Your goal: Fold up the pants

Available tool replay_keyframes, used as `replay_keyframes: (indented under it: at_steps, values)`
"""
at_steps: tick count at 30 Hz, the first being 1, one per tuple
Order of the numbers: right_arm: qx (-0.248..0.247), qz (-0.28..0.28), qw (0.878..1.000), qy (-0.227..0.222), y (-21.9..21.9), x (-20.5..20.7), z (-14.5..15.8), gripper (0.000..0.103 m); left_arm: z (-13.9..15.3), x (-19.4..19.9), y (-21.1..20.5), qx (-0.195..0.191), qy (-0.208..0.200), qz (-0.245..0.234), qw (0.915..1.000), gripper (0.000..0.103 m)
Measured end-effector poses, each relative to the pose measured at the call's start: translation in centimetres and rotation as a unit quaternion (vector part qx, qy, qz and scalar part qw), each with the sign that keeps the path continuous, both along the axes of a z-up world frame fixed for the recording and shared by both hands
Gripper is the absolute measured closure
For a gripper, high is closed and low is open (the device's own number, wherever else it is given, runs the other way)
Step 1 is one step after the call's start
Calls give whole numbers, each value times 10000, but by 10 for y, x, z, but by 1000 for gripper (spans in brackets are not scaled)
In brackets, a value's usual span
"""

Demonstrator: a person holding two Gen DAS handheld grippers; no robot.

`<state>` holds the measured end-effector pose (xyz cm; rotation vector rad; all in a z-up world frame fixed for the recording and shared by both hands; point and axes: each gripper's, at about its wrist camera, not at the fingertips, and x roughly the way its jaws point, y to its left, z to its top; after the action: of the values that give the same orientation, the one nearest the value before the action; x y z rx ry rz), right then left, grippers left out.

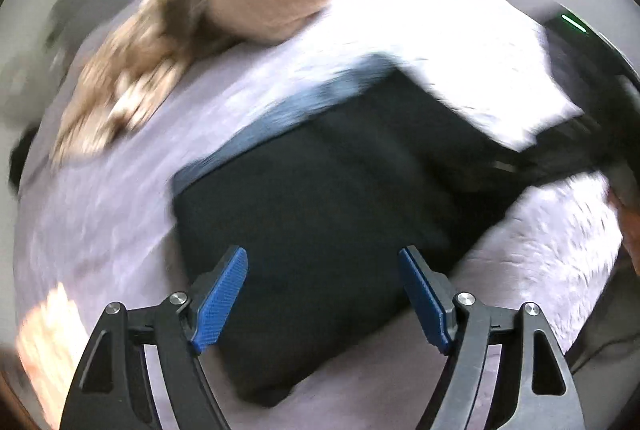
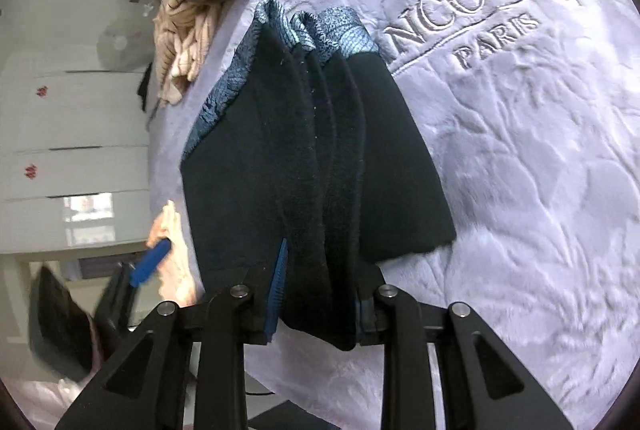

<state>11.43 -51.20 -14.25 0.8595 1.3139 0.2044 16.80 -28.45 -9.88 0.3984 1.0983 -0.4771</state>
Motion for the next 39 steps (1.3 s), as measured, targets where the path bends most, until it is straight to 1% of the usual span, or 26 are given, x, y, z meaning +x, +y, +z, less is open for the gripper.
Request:
replay_keyframes:
  at_steps: [3,5,6,8,9,10,11,12,13,14,16,17,19,20,22,25,27,31,37,38,39]
  values:
    - [-162,-117,9998,95,5,2,3,67,-11,27,36,76,450,683,9966,24]
    - [-276,-223,9993,152,5,2,6,62,-17,35,54,64,745,1079,9913,24]
    - [-426,-253,9986,175,6,3,11,60,-19,33,60,37,835,1204,9892,24]
    - [-918,-252,9952,211,8,5,23,50,-20,35,71,-53,980,1425,9849,24]
    - [-1204,-257,9922,211,9,5,29,49,-19,37,73,-59,998,1491,9838,24]
    - [-1536,-277,9875,200,8,5,38,48,-19,37,75,-49,996,1520,9833,24]
    - [-1701,-331,9848,130,6,3,46,48,-19,35,76,-36,994,1535,9831,24]
    - [-1746,-424,9837,40,5,1,54,49,-19,33,77,-29,1004,1543,9829,24]
    - [-1734,-533,9834,-70,3,-2,61,56,-18,30,77,-32,1018,1549,9827,24]
    - [-1659,-636,9838,-226,1,-5,70,67,-18,29,77,-32,1038,1546,9825,24]
    - [-1552,-592,9854,-367,6,-8,78,68,-19,29,77,-4,1078,1535,9823,24]
    - [-1483,-451,9872,-364,13,-7,78,68,-20,28,76,18,1104,1532,9820,24]
    - [-1543,-169,9876,-240,27,-7,70,68,-23,30,77,18,1145,1537,9815,24]
    - [-1701,44,9853,-123,37,-5,62,68,-23,29,76,28,1168,1539,9812,24]
    - [-1957,217,9804,33,44,-2,47,68,-24,28,76,66,1184,1536,9810,24]
    - [-2075,155,9776,327,41,8,22,68,-25,26,76,184,1186,1516,9811,24]
    - [-2048,97,9781,373,39,10,15,68,-25,24,76,282,1179,1510,9811,24]
    - [-2040,153,9786,209,40,4,18,68,-24,19,78,368,1152,1519,9810,24]
    - [-1873,-14,9821,218,29,-8,23,67,-23,18,70,383,1124,1455,9822,24]
    - [-1859,-23,9823,218,29,-9,24,67,-22,17,68,375,1109,1429,9828,18]
    - [-1853,-28,9824,212,28,-10,25,67,-21,17,66,362,1097,1411,9832,6]
